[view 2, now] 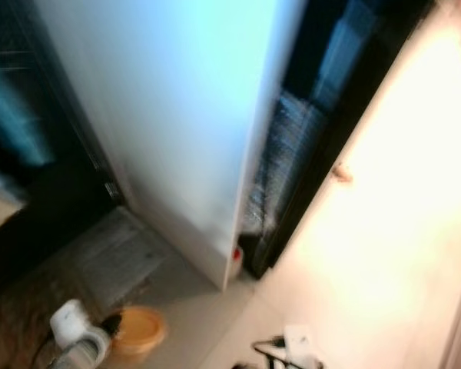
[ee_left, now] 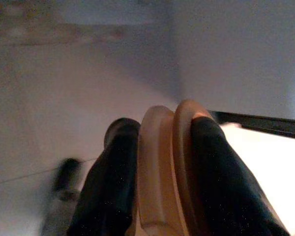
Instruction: Restocking fridge
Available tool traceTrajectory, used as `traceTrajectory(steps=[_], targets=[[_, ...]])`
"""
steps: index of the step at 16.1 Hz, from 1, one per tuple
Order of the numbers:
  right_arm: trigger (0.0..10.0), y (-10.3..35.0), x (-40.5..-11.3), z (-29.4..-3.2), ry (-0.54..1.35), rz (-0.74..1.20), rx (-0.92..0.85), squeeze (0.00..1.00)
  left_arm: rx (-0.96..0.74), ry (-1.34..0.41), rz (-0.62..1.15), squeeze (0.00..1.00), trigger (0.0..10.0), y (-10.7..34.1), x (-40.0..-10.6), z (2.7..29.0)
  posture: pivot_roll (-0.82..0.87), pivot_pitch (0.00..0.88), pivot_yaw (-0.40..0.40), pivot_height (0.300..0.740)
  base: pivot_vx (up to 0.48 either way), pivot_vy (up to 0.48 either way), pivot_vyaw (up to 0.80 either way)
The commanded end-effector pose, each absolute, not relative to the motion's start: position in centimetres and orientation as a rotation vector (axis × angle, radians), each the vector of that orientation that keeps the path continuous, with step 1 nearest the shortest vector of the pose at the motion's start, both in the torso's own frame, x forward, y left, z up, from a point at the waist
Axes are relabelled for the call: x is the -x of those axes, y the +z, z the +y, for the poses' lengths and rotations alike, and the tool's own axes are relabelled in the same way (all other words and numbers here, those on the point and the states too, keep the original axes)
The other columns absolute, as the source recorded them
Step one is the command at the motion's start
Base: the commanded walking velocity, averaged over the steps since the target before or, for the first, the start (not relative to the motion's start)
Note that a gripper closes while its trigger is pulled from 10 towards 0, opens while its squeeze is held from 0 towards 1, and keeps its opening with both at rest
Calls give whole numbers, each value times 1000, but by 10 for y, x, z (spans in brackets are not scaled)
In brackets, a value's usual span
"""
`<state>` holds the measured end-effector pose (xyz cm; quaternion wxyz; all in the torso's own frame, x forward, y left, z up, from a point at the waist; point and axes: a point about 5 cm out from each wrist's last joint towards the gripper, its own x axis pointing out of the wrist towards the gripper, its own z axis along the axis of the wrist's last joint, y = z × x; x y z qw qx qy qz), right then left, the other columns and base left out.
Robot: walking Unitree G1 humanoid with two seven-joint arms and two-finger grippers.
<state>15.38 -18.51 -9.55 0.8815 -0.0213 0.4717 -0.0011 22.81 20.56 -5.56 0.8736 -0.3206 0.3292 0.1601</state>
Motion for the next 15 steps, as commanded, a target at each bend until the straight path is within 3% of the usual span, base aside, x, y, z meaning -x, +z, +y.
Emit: traceTrajectory(steps=[1, 9, 15], targets=[[10000, -96, -154, -183, -4, 983, 34, 0, 657, 350, 737, 0, 10000, -64, -214, 208, -97, 136, -31, 740, 0, 0, -788], [10000, -95, -155, -183, -6, 980, 35, 0, 652, 353, 736, 0, 10000, -64, -214, 210, -97, 149, -32, 740, 0, 0, -788], [10000, -95, -155, -183, -11, 967, 32, 0, 648, 365, 732, 0, 10000, -64, -214, 212, -96, 153, -32, 740, 0, 0, 0]])
